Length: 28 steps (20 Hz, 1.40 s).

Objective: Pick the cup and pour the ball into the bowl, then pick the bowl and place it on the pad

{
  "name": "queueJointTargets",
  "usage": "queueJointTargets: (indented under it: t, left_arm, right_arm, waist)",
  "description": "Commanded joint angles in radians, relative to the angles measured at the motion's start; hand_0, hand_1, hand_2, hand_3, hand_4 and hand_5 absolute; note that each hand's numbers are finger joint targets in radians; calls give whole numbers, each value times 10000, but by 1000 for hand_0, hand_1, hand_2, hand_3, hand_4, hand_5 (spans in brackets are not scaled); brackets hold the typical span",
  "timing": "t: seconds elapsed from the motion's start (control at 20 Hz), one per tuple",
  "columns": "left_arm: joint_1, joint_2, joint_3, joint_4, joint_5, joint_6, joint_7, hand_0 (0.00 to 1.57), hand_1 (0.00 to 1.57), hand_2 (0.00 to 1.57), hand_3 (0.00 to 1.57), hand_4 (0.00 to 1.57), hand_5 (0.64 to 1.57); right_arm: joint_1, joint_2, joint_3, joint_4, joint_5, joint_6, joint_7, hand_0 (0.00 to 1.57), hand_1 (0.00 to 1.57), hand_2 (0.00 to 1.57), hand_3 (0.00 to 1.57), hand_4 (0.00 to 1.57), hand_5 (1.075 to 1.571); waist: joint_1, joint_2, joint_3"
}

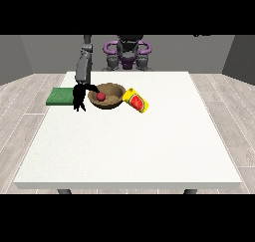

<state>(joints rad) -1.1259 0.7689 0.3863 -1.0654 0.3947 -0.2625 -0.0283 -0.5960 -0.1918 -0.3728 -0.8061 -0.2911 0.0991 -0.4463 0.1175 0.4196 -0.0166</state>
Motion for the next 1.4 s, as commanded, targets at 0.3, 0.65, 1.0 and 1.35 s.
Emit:
queueJointTargets:
  t: [0.3, 0.65, 1.0, 1.35]
  left_arm:
    - [-327, -200, -236, 222, 112, -105, 157, 0, 0, 0, 0, 0, 1535]
    - [-400, 2, -58, -47, 273, -40, 297, 0, 0, 0, 0, 0, 1537]
    - [-180, 212, 91, 1156, 187, -347, 73, 0, 0, 0, 0, 0, 1548]
    - [1110, 987, 684, 3036, -173, -948, -1152, 0, 0, 0, 0, 0, 1546]
  right_arm:
    - [-1098, 904, 619, 480, 631, -1954, 1220, 0, 0, 0, 0, 444, 1570]
    - [60, 1221, 634, 958, 993, -2684, 1142, 1571, 1571, 1571, 861, 868, 1421]
    - [-545, -198, 1850, 303, 2871, -3913, 3326, 1571, 1571, 1571, 1571, 1171, 1463]
    - [-1856, -786, 2873, -958, 3572, -3731, 6968, 1571, 1571, 1571, 1571, 1261, 1470]
  waist:
    - [677, 53, 162]
    - [892, 265, 164]
    - [202, -495, 139]
    - [-910, -1780, 140]
